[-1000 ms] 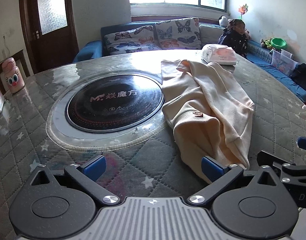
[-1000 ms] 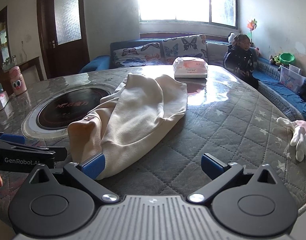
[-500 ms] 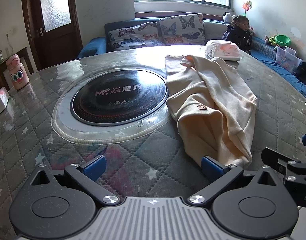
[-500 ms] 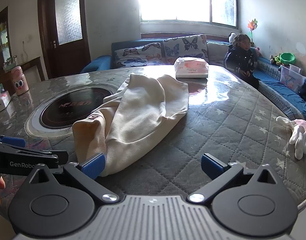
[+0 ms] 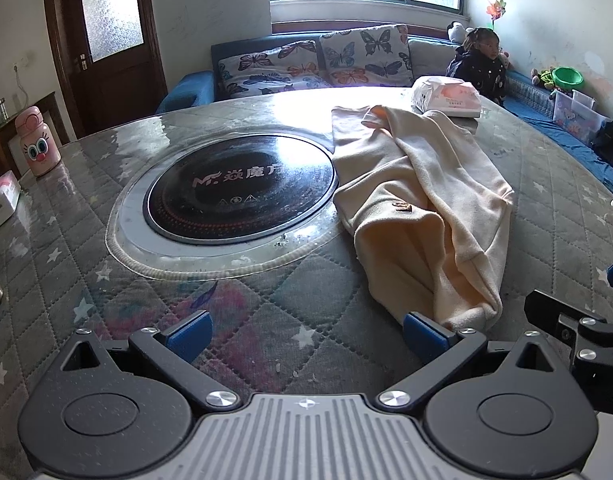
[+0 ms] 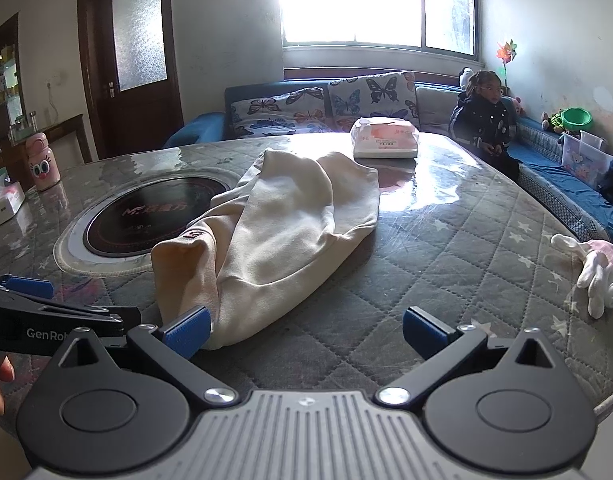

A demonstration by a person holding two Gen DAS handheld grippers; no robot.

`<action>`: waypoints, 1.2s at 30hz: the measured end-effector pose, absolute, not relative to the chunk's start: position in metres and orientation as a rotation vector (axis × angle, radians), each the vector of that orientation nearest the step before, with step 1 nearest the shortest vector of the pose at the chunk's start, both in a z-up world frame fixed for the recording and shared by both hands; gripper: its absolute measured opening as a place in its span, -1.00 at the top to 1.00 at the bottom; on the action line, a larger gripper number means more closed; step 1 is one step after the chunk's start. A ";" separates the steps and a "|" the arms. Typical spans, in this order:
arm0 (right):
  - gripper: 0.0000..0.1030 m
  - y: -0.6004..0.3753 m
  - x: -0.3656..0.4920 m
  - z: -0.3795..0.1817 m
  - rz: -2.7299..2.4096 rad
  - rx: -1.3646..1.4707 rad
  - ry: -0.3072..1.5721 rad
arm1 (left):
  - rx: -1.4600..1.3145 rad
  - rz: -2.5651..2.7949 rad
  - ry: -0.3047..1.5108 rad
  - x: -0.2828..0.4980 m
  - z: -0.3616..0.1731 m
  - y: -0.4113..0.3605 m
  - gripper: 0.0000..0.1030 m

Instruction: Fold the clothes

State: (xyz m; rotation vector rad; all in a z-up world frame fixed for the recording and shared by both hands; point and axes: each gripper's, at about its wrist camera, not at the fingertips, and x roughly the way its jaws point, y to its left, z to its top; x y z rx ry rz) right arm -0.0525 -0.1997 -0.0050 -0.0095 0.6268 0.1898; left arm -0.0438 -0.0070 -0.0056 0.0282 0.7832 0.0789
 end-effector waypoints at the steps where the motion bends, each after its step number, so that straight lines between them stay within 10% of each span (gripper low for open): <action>1: -1.00 -0.200 -0.052 -0.005 0.190 -0.009 0.628 | 0.027 0.079 0.785 -0.043 -0.006 -0.007 -1.00; 36: -1.00 -0.190 -0.006 -0.011 0.205 -0.013 0.688 | 0.027 0.052 0.821 0.005 -0.012 0.001 -1.00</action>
